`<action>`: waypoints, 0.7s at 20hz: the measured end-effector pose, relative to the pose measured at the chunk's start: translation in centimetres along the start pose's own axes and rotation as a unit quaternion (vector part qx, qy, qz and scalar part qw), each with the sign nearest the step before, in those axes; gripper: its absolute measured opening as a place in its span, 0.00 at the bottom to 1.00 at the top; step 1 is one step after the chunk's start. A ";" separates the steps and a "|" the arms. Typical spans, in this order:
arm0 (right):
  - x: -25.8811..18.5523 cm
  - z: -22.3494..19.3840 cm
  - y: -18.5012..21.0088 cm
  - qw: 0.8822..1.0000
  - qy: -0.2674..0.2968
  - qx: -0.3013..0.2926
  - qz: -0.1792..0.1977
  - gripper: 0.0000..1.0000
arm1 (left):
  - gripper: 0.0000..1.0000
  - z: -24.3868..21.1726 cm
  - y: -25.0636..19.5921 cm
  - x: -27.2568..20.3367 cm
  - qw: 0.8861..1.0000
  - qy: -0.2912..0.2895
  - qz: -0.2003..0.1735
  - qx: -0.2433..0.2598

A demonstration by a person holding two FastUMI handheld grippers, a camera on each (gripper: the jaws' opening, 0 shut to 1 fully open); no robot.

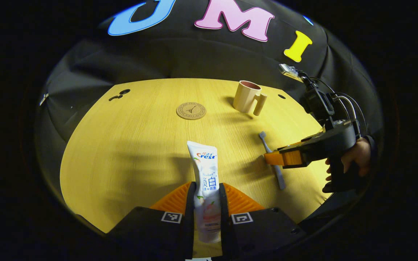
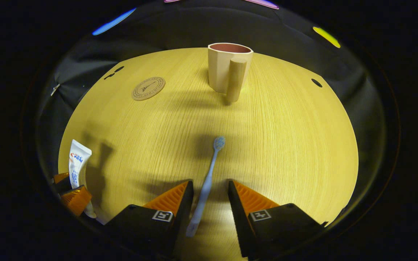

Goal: Put the toothbrush and toothpaste on the desktop into the cup, then pick up the cup and place it on the coaster on the desktop.

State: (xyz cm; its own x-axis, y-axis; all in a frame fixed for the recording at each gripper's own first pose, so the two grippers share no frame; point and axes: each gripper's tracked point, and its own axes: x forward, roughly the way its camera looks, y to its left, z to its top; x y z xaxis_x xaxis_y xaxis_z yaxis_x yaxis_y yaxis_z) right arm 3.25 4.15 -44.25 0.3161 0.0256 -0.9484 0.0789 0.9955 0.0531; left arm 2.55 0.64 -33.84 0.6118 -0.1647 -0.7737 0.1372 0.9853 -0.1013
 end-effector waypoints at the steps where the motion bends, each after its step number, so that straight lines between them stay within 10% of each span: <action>1: 0.3 0.2 -0.2 1.000 0.001 0.009 -0.006 0.53 | 0.35 0.3 -0.1 0.0 1.000 -0.002 -0.003 0.002; 2: 0.2 0.3 -0.2 1.000 0.004 0.023 -0.010 0.25 | 0.35 0.6 -0.2 -0.1 1.000 -0.004 -0.006 0.003; 3: 0.1 0.2 -0.2 0.999 0.010 0.035 -0.012 0.18 | 0.35 0.7 -0.3 -0.2 1.000 -0.005 -0.007 0.006; 14: -0.4 -0.6 0.0 0.996 0.024 0.044 0.075 0.05 | 0.35 2.9 -0.6 -1.2 1.000 -0.013 -0.003 -0.003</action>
State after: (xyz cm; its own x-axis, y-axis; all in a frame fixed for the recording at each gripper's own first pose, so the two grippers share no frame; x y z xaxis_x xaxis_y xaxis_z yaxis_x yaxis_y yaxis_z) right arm 2.60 4.24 -44.06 0.2849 0.1807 -0.9414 0.1181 0.9680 0.2216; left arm 3.96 0.15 -31.05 0.6315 -0.1715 -0.7562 0.1369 0.9846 -0.1090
